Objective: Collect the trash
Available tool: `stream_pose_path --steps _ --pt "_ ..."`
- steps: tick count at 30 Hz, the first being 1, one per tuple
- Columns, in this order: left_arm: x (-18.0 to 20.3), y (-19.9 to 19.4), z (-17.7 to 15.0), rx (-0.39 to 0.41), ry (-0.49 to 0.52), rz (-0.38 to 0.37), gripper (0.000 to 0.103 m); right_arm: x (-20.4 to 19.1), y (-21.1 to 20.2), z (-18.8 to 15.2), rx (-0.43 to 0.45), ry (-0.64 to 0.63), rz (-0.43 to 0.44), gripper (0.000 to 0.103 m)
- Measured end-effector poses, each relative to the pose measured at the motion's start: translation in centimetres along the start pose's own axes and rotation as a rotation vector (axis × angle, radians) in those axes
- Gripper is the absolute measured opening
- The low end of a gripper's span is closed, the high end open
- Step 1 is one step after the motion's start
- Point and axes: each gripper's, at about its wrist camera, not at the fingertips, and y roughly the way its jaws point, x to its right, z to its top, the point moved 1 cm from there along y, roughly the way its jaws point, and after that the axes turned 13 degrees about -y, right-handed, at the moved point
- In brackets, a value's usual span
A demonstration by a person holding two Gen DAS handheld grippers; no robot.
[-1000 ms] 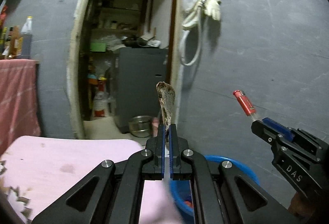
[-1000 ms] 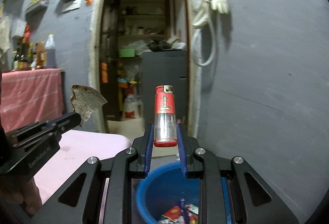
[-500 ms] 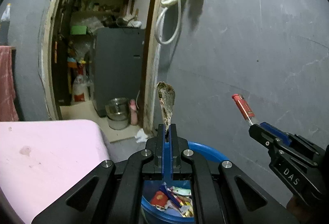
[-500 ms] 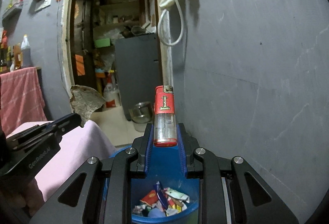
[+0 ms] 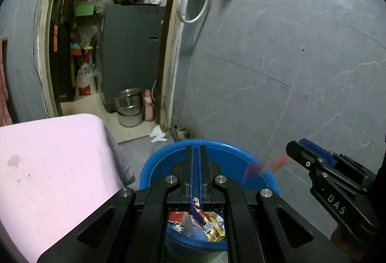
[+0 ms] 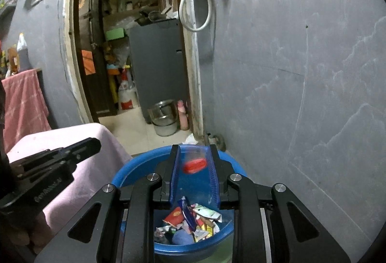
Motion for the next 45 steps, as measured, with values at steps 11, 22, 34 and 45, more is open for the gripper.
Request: stream_pose_path --steps 11,22,34,45 --pt "-0.8 -1.3 0.4 0.012 -0.029 0.028 0.007 0.6 -0.8 0.5 0.042 0.031 -0.031 0.047" --pt "-2.0 -4.8 1.6 0.100 -0.052 0.057 0.051 0.6 -3.1 0.9 0.137 0.066 -0.043 0.080" --pt "-4.1 -11.4 1.7 0.201 -0.055 0.081 0.094 -0.7 -7.4 1.5 0.237 0.130 -0.037 0.103" --pt "-5.1 -16.7 1.1 0.252 -0.010 0.090 0.096 -3.8 -11.1 1.7 0.277 0.107 -0.045 0.103"
